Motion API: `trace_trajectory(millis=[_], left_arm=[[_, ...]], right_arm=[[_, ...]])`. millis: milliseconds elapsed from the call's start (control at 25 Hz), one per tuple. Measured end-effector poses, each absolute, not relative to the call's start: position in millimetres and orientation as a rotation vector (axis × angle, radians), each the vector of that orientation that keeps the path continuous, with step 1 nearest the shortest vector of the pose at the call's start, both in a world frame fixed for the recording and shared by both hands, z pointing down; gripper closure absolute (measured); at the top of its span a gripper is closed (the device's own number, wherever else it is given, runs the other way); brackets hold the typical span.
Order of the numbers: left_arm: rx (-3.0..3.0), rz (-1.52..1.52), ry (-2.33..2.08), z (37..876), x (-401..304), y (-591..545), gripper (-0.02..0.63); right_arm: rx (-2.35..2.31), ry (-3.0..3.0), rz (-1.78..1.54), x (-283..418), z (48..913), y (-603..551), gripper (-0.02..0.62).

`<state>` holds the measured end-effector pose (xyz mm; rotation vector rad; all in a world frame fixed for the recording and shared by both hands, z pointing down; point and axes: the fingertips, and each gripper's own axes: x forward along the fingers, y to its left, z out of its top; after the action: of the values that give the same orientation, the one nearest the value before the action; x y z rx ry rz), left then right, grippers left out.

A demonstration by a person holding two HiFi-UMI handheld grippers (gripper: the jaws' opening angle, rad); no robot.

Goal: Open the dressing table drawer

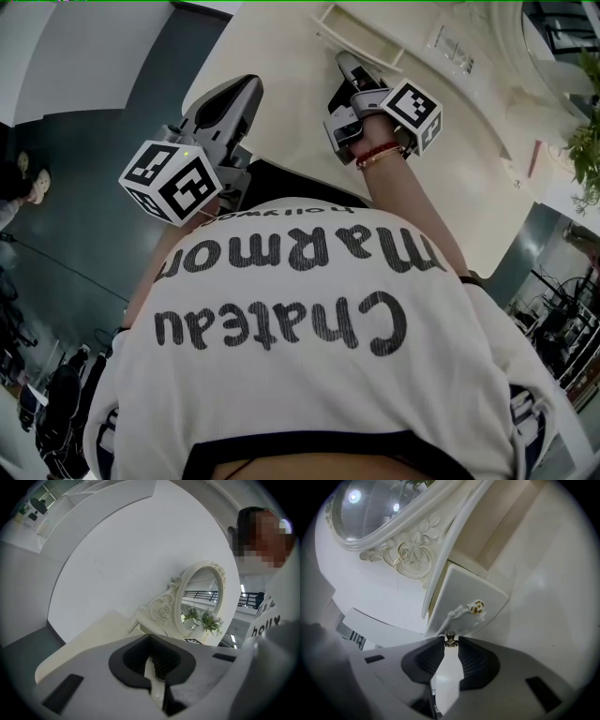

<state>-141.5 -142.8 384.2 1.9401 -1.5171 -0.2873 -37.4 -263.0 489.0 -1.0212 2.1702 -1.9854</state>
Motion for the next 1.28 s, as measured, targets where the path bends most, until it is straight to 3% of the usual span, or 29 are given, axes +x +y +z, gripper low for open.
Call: trace_trajectory(millis=[1280], left_arm=[[1.935,-0.304,-1.515,385,-144,-128,0.583]], right_arm=[[-1.015,2.206,-1.978,-39,489,-242,0.492]])
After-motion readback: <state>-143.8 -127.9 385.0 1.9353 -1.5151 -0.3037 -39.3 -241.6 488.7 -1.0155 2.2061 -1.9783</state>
